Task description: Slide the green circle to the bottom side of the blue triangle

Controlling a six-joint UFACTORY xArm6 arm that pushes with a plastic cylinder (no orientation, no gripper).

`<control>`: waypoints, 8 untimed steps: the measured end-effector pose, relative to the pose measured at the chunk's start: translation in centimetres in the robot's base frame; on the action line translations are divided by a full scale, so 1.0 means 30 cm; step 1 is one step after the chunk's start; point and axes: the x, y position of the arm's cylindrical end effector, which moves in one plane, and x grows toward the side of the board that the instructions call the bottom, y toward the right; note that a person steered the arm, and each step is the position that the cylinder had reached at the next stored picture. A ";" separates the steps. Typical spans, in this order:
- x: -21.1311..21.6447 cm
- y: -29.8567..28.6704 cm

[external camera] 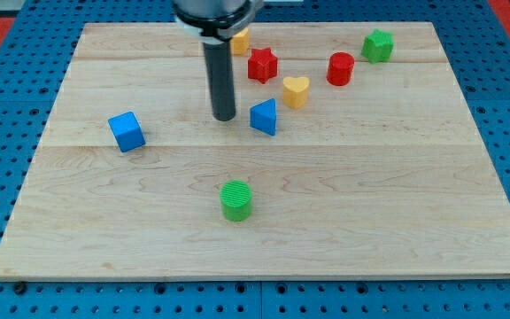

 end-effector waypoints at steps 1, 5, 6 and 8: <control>0.012 0.167; 0.303 -0.235; 0.517 -0.238; 0.557 0.062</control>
